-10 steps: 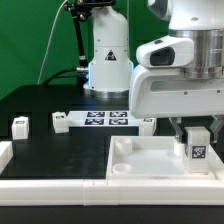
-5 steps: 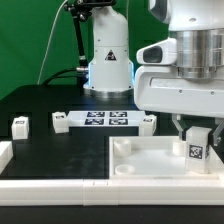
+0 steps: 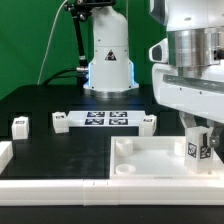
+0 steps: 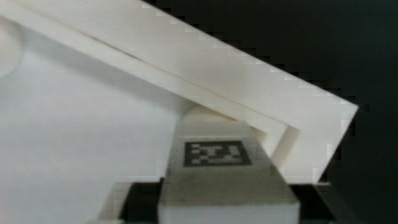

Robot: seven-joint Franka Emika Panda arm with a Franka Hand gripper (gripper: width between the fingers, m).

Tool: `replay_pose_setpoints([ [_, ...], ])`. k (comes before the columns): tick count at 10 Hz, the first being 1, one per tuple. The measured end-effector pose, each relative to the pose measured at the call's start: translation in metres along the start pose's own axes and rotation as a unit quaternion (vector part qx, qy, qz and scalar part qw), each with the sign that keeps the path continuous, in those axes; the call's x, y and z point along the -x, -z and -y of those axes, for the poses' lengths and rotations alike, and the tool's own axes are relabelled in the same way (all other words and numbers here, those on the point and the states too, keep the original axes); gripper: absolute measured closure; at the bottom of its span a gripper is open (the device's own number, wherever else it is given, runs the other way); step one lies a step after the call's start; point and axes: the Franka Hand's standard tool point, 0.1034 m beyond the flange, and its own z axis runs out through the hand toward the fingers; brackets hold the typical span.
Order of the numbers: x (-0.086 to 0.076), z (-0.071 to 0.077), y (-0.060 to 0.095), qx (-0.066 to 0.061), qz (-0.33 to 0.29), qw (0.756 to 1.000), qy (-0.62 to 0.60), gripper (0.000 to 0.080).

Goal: Assemble one leg

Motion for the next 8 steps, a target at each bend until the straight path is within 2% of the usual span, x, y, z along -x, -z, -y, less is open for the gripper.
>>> replay_pose_setpoints([
  [3, -0.0004, 0.0007, 0.0, -0.005, 0.005, 0.997, -0.081, 0.0508],
  [4, 0.0002, 0.0005, -0.0005, -0.005, 0.005, 0.997, -0.074, 0.0508],
  [5, 0.0008, 0.0, -0.001, -0.001, 0.007, 0.999, -0.041, 0.0324],
  [6, 0.0035, 0.0014, -0.0012, 0.012, 0.014, 1.0, -0.013, 0.0211],
  [7, 0.004, 0.0047, 0.0003, 0.011, 0.013, 1.0, 0.003, 0.0211],
  [8, 0.0022, 0.0048, 0.0004, 0.009, 0.014, 0.997, 0.073, 0.0162],
])
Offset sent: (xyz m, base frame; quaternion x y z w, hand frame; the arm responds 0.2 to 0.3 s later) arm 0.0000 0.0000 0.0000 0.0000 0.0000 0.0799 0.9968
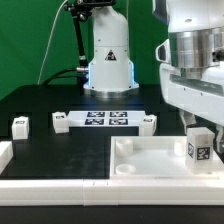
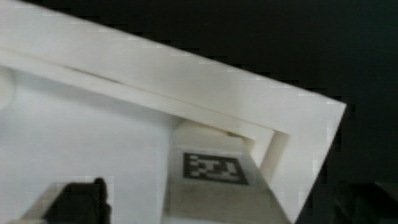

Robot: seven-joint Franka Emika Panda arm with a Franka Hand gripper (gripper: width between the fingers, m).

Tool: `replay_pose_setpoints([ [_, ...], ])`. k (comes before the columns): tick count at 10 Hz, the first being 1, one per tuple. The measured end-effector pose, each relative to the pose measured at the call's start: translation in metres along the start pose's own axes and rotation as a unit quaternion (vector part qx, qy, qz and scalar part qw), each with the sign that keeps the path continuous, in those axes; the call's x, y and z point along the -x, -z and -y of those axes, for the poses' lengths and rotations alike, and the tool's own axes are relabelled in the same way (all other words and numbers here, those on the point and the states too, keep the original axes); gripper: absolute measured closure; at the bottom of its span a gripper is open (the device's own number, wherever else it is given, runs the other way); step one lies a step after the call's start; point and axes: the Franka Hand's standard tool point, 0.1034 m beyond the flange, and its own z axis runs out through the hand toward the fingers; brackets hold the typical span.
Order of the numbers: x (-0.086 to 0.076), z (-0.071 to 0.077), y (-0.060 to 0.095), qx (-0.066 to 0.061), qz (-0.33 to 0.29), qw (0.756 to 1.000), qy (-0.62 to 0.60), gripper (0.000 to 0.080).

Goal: Assemble one leg

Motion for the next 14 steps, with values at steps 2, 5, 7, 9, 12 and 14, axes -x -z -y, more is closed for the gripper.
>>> replay_pose_setpoints([
  [2, -0.0037, -0.0009, 0.0002, 0.0, -0.001, 0.995, 0.103, 0.0153],
  [5, -0.0057, 0.0002, 0.0024, 0.005, -0.003, 0.964, 0.266, 0.0151],
  [7, -0.0062, 0.0017, 0.0037, 0.014, -0.012, 0.927, 0.376, 0.0151],
  [9, -0.0074, 0.0028, 0.0038, 0.02, -0.022, 0.887, 0.46, 0.0151],
  [12, -0.0109, 0.0021, 0.0043, 0.027, -0.024, 0.824, 0.566, 0.0151],
  [14, -0.0109, 0.0021, 0.0043, 0.027, -0.024, 0.824, 0.565, 0.0203],
])
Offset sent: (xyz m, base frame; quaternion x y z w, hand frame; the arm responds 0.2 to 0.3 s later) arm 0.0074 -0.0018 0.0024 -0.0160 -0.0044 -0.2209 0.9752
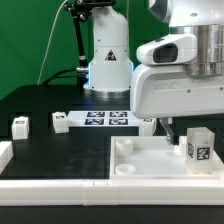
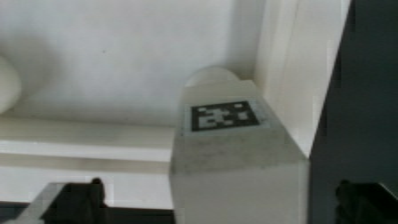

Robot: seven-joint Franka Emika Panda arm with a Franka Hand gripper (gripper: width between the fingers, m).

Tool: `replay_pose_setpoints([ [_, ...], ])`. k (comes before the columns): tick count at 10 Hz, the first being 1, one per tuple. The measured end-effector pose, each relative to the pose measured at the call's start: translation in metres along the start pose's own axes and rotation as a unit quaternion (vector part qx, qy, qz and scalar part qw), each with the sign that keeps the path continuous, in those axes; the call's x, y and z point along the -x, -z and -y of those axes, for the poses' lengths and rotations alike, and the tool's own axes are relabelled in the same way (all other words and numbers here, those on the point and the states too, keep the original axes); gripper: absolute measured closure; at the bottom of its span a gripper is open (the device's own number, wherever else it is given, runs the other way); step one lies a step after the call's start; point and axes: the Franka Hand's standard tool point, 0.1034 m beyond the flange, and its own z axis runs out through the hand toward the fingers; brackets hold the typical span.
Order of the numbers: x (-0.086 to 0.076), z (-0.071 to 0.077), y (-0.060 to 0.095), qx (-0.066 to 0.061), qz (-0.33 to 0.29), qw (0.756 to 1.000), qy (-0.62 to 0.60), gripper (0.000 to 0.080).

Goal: Assemble one leg

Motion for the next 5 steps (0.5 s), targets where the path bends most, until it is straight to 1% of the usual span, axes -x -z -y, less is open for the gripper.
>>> replay_pose_setpoints([
  [1, 0.0, 0.0, 0.0, 0.0, 0.0, 1.0, 0.0, 0.0203],
  [2, 0.0, 0.0, 0.0, 0.0, 0.0, 1.0, 0.0, 0.038],
  [3, 0.0, 0.0002, 0.0, 0.0, 0.0, 1.0, -0.016, 0.038],
  [4, 0.0, 0.0001, 0.0, 0.0, 0.0, 1.0, -0.021, 0.0509],
  [5, 0.0, 0.0002, 0.0, -0.001, 0.0, 0.999, -0.044, 0.0509],
])
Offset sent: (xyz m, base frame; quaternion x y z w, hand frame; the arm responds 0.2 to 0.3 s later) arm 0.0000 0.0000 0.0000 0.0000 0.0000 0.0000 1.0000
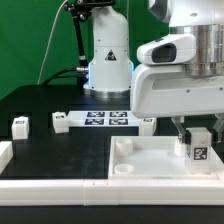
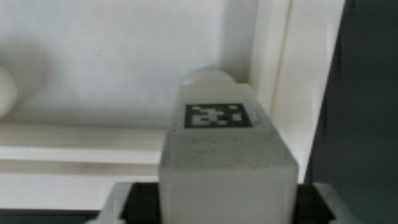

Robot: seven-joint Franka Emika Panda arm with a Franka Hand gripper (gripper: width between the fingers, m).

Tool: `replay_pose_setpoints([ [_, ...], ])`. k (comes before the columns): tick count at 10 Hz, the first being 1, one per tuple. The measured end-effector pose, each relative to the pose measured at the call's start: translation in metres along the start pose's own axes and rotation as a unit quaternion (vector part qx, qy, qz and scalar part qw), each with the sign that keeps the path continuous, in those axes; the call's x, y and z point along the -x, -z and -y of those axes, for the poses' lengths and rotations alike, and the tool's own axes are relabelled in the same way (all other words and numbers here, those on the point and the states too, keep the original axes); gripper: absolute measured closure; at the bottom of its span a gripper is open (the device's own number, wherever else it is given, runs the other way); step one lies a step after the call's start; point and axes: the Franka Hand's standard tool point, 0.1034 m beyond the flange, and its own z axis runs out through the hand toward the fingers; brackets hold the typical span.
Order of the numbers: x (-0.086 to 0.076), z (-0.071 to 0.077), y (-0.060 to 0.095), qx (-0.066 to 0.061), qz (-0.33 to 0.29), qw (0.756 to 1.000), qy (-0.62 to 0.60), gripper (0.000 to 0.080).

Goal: Assemble one leg

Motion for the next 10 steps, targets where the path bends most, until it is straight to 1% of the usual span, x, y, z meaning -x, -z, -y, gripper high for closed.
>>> replay_pose_setpoints([
  [2, 0.0, 0.0, 0.0, -0.002, -0.006, 0.995, -0.104, 0.0509],
  [3, 0.0, -0.001, 0.0, -0.003, -0.017, 0.988, -0.156, 0.0509],
  [4, 0.001, -0.003, 0.0, -0.001, -0.025, 0.98, -0.195, 0.0509],
  [6, 0.001, -0.017, 0.0, 0.007, -0.039, 0.955, -0.294, 0.0501],
  [7, 0.002, -0.021, 0.001, 0.01, -0.043, 0.945, -0.324, 0.0501],
  [9, 0.004, -0.031, 0.001, 0.021, -0.051, 0.915, -0.399, 0.0488],
  [10, 0.005, -0.035, 0.002, 0.023, -0.053, 0.911, -0.409, 0.0488],
])
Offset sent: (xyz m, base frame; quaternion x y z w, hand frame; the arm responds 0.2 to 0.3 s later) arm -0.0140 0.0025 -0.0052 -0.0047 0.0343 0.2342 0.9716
